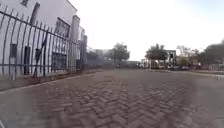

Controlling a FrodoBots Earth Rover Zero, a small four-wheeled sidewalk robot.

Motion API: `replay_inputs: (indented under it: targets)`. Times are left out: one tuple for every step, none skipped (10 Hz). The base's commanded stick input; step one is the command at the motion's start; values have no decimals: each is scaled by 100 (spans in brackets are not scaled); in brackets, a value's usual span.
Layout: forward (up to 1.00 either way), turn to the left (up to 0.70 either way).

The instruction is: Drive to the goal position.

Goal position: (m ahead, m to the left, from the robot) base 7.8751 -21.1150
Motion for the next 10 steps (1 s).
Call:
replay_inputs:
  targets:
    - [100, -7]
    - [100, -21]
    - [100, -21]
    - [100, -8]
    - [100, 0]
    - [100, 0]
    - [100, 0]
    - [100, 0]
    - [100, -2]
    - [100, -15]
